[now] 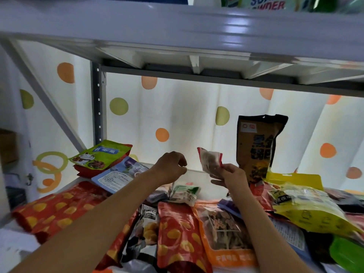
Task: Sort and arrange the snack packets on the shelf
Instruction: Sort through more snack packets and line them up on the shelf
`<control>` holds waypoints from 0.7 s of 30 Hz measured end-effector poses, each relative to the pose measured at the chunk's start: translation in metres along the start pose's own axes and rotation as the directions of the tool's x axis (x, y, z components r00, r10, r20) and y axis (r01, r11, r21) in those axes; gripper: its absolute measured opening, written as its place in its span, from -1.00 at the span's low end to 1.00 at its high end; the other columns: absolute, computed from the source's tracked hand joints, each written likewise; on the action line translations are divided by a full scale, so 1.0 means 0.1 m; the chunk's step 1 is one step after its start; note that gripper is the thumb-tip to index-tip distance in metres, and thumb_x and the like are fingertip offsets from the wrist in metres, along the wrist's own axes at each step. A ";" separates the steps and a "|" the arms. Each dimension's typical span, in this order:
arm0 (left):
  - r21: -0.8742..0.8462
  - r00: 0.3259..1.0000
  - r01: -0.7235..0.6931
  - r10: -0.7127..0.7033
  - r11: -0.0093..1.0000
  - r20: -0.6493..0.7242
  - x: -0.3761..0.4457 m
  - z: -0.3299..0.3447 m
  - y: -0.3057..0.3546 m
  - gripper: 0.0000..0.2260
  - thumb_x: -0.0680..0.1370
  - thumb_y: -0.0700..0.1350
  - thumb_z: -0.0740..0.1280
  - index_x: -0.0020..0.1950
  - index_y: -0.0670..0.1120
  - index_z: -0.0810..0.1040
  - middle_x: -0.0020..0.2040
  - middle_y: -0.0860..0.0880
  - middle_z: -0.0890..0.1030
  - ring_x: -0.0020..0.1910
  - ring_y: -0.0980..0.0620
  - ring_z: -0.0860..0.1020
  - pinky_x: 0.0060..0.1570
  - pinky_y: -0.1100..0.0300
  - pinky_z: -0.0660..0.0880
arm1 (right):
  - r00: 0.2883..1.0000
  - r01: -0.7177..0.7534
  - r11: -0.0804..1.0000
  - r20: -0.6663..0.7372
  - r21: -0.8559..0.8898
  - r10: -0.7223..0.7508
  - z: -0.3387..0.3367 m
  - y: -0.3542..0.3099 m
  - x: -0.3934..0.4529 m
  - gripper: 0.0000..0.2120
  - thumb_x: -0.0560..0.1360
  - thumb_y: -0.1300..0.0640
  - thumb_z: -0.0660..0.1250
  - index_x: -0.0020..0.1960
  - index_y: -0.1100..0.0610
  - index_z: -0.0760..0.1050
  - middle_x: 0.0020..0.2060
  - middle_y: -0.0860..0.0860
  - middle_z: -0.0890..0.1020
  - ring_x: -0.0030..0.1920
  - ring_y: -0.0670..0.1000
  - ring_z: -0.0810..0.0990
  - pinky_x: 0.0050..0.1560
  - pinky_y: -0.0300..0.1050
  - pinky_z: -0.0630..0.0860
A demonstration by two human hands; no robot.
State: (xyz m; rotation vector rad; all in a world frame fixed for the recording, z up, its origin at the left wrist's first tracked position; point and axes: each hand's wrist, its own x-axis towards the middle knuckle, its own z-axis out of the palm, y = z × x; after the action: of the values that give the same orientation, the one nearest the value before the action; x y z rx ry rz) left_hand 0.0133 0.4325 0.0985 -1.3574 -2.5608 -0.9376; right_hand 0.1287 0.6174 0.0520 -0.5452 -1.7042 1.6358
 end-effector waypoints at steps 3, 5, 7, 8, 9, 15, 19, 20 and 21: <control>-0.112 0.995 0.086 -0.091 0.990 -0.044 0.04 0.05 0.03 -0.69 0.54 -0.05 0.38 0.22 -0.17 0.53 0.16 -0.09 0.59 0.14 -0.05 0.53 0.07 0.19 0.42 | 0.991 -0.117 0.944 0.097 0.309 0.091 -0.02 -0.12 -0.04 -0.89 0.61 0.31 0.23 0.06 0.29 0.53 -0.18 0.18 0.69 -0.14 0.17 0.71 -0.22 -0.03 0.65; -0.235 0.982 0.170 -0.184 0.957 -0.043 0.09 0.08 0.05 -0.57 0.52 0.02 0.41 0.28 -0.18 0.46 0.17 -0.10 0.56 0.11 -0.04 0.52 0.01 0.19 0.41 | 0.973 -0.175 0.880 0.215 0.442 0.085 -0.03 -0.19 -0.08 -0.85 0.63 0.29 0.17 0.03 0.27 0.51 -0.26 0.11 0.69 -0.15 0.14 0.71 -0.20 -0.05 0.65; -0.401 0.971 0.221 -0.237 0.889 0.009 0.11 0.08 0.09 -0.53 0.48 0.08 0.44 0.26 -0.14 0.41 0.14 -0.09 0.55 0.07 -0.03 0.53 -0.07 0.17 0.46 | 0.948 -0.236 0.818 0.310 0.525 0.075 -0.04 -0.24 -0.14 -0.81 0.65 0.27 0.12 0.00 0.26 0.50 -0.28 0.11 0.69 -0.19 0.10 0.72 -0.21 -0.08 0.66; -0.487 0.971 0.227 -0.237 0.843 0.042 0.11 0.08 0.11 -0.56 0.47 0.09 0.46 0.19 -0.12 0.42 0.11 -0.08 0.58 0.08 -0.04 0.55 -0.04 0.13 0.49 | 0.937 -0.259 0.800 0.341 0.541 0.073 -0.03 -0.25 -0.16 -0.80 0.65 0.27 0.10 0.00 0.26 0.50 -0.27 0.12 0.70 -0.20 0.10 0.72 -0.22 -0.09 0.66; -0.563 0.973 0.223 -0.221 0.796 0.072 0.10 0.07 0.14 -0.60 0.47 0.07 0.46 0.15 -0.13 0.47 0.09 -0.10 0.61 0.10 -0.05 0.58 0.03 0.07 0.51 | 0.926 -0.279 0.790 0.370 0.545 0.072 -0.01 -0.26 -0.18 -0.79 0.65 0.27 0.09 0.00 0.27 0.50 -0.25 0.14 0.70 -0.21 0.09 0.72 -0.23 -0.10 0.66; -0.782 0.994 0.103 -0.080 0.614 0.069 0.02 0.03 0.24 -0.79 0.51 -0.15 0.44 0.11 -0.19 0.61 -0.04 -0.20 0.68 -0.06 -0.07 0.68 -0.01 -0.05 0.63 | 0.890 -0.276 0.854 0.453 0.441 0.054 0.03 -0.29 -0.22 -0.79 0.65 0.25 0.10 0.08 0.25 0.51 -0.20 0.14 0.70 -0.17 0.10 0.71 -0.22 -0.07 0.64; -0.743 0.996 0.078 -0.089 0.665 0.025 0.01 0.01 0.25 -0.78 0.48 -0.20 0.46 0.09 -0.24 0.61 -0.08 -0.22 0.68 -0.12 -0.08 0.68 -0.10 -0.01 0.64 | 0.900 -0.214 0.928 0.430 0.305 0.067 0.01 -0.27 -0.21 -0.77 0.63 0.19 0.15 0.14 0.26 0.53 -0.10 0.15 0.67 -0.12 0.10 0.69 -0.15 -0.03 0.60; -0.730 0.996 0.074 -0.088 0.679 0.019 0.01 0.00 0.24 -0.78 0.47 -0.21 0.46 0.08 -0.25 0.61 -0.10 -0.22 0.68 -0.13 -0.09 0.68 -0.12 0.00 0.65 | 0.906 -0.195 0.941 0.419 0.276 0.064 0.01 -0.26 -0.21 -0.76 0.61 0.17 0.17 0.14 0.26 0.55 -0.10 0.15 0.67 -0.11 0.09 0.69 -0.14 -0.02 0.59; -0.721 0.996 0.071 -0.086 0.690 0.016 0.01 0.00 0.23 -0.80 0.47 -0.22 0.46 0.06 -0.25 0.61 -0.13 -0.21 0.69 -0.15 -0.09 0.68 -0.15 0.02 0.65 | 0.910 -0.174 0.951 0.411 0.256 0.056 0.02 -0.25 -0.21 -0.76 0.60 0.16 0.20 0.12 0.26 0.56 -0.10 0.15 0.67 -0.10 0.09 0.69 -0.13 -0.02 0.58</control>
State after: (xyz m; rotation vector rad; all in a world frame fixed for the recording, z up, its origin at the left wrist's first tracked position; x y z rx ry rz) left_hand 0.0309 0.4426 0.1102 -1.3406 -2.3085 -2.1279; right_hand 0.1454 0.5985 0.0726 -0.1762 -1.6889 2.1545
